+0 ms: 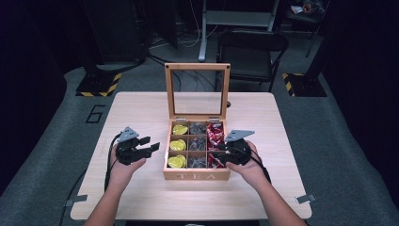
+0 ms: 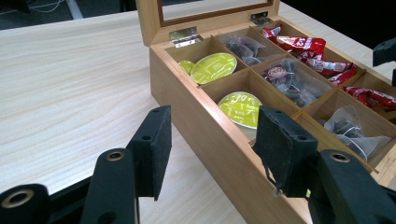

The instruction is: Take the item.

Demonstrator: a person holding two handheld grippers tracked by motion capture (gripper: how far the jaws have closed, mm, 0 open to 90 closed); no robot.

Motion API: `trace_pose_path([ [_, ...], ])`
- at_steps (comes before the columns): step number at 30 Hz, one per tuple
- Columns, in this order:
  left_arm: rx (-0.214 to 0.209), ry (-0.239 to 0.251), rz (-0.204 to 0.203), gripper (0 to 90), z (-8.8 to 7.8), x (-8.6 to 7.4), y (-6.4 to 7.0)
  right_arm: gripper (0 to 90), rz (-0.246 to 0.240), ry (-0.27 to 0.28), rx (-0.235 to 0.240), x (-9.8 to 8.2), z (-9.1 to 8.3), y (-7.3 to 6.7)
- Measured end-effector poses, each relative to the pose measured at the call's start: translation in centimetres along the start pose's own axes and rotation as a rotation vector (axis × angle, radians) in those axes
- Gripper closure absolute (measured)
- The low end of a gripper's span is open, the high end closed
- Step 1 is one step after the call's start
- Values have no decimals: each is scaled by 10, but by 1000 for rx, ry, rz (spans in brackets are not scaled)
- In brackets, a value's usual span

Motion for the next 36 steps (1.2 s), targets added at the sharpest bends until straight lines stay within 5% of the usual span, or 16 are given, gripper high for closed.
trace_pose_path([
  [22,2,-1,2,460,0,-1,0,610,28,-59,50,-19,29,-5],
  [36,4,-2,4,459,0,-1,1,727,12,-42,65,-19,27,-8],
])
Point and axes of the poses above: each handheld gripper's, and its own axes: z roughly forward along the jaws, x roughly out of its top, y roughly to its right, the point moved 6 cm from there along z, roughly forward along the jaws, and after that the axes turned 12 degrees about -y, right-handed, at the moved point
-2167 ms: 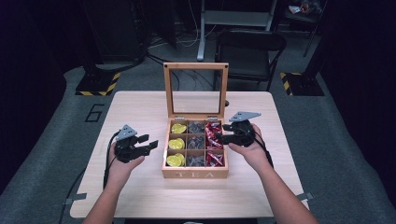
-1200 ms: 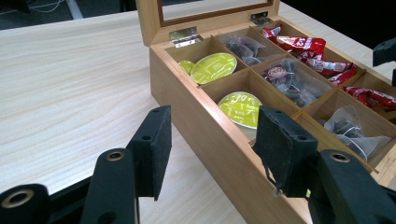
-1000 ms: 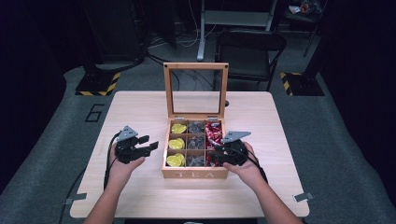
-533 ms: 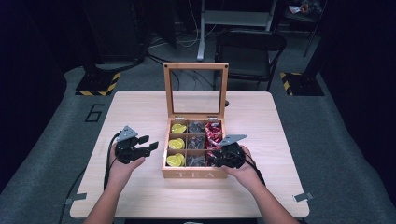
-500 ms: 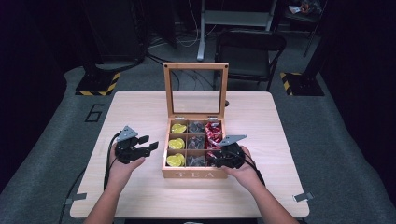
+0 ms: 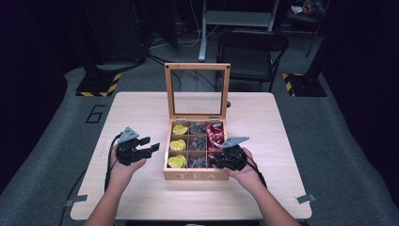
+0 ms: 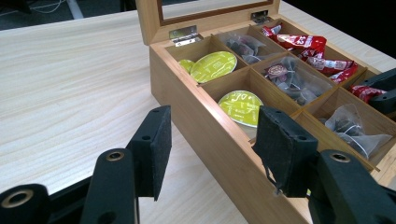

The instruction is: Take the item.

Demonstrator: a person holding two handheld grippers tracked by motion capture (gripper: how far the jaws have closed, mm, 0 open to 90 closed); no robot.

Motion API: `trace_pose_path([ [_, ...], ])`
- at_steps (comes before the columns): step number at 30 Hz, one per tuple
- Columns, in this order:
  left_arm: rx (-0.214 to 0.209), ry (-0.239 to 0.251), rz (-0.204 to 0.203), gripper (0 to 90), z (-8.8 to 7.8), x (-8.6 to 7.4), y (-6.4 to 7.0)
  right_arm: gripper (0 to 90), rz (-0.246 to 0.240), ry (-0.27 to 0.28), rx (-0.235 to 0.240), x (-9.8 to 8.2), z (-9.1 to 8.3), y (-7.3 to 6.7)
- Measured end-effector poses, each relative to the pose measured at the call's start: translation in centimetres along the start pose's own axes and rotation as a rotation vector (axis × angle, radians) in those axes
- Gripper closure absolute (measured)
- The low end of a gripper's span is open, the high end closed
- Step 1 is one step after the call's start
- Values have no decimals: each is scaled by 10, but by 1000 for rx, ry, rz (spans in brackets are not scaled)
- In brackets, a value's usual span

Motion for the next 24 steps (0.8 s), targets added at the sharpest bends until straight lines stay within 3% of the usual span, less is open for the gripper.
trace_pose_path([
  [7,1,0,0,459,0,0,0,742,-31,11,-14,5,-10,0],
  [24,2,2,-1,460,0,0,0,743,-19,108,-36,23,-47,5],
])
Point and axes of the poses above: each handheld gripper's, and its own axes: z roughly forward along the jaws, x roughly out of its top, y roughly to its right, the point moved 6 cm from there along z, roughly forward along the jaws, and after that the axes turned 12 degrees about -y, right-handed, at the moved point
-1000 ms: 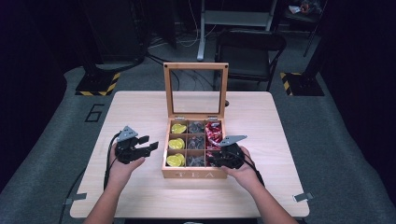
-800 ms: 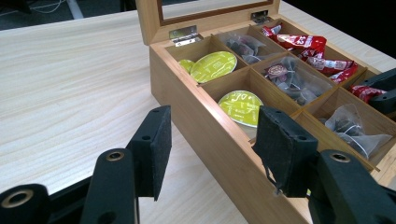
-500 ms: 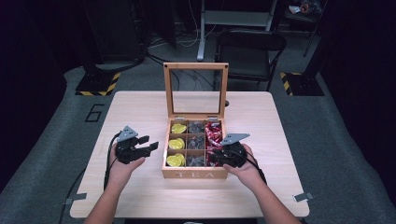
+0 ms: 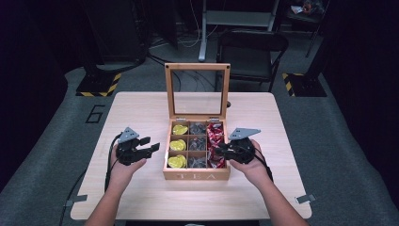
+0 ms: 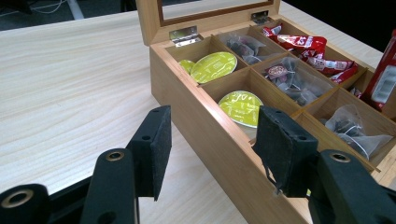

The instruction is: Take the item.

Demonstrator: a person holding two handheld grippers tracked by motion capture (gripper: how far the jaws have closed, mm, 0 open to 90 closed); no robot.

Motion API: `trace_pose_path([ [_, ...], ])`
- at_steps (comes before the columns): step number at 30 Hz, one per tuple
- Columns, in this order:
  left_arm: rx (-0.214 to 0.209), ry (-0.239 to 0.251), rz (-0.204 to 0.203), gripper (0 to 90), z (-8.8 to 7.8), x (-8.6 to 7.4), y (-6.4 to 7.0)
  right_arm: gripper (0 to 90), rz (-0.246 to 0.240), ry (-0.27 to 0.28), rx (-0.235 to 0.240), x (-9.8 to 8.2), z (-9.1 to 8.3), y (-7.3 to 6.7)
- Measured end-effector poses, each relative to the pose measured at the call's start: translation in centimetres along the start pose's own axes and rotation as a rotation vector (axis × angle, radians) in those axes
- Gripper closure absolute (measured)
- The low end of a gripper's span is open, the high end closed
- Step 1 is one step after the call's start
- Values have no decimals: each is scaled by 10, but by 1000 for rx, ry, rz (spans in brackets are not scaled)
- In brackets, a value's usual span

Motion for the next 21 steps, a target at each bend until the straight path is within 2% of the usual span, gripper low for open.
trace_pose_path([
  [10,5,1,1,460,0,0,0,743,4,32,-36,5,-16,8],
  [21,4,5,-6,459,0,0,-1,743,48,57,-71,1,-30,26],
])
Point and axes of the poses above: each handheld gripper's, and its own axes: z roughly forward along the jaws, x roughly out of its top, y roughly to its right, the point moved 6 cm from there along z, roughly forward along the jaws, and after that the axes turned 12 degrees about -y, right-handed, at the moved point
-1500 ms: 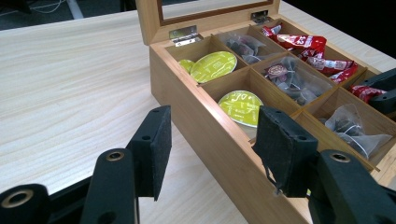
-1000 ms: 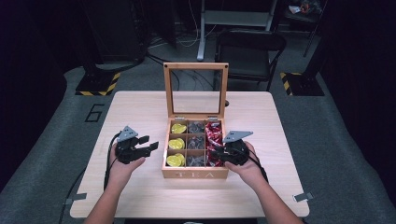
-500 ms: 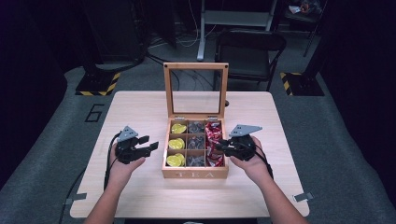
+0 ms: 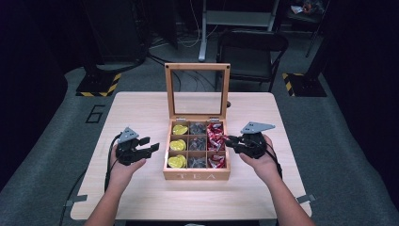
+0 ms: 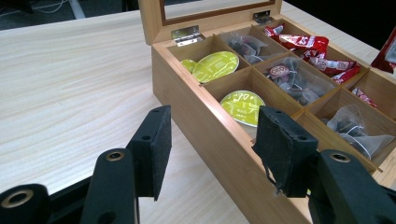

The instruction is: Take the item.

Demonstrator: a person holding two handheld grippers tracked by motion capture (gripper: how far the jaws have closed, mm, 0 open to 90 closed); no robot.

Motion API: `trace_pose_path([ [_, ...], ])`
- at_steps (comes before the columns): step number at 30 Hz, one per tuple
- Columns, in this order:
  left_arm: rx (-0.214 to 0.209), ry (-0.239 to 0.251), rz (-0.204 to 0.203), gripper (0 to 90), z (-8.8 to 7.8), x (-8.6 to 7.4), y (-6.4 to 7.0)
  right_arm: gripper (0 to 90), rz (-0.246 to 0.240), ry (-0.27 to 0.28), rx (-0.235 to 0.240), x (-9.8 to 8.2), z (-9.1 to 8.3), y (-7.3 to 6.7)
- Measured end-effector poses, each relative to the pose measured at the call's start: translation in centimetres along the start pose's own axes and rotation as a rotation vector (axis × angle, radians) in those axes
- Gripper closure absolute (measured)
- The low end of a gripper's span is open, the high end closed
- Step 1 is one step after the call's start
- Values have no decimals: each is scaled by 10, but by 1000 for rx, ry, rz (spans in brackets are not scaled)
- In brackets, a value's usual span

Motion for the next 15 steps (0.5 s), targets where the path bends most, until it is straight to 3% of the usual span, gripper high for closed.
trace_pose_path([
  [15,7,3,-5,460,-1,0,-2,743,67,27,-63,-12,-18,23],
])
Point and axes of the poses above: each handheld gripper's, and its own axes: z roughly forward along the jaws, x roughly out of its top, y roughly to its right, the point moved 6 cm from there along z, roughly forward along the jaws, and after that the axes turned 12 degrees about -y, right-handed, at the moved point
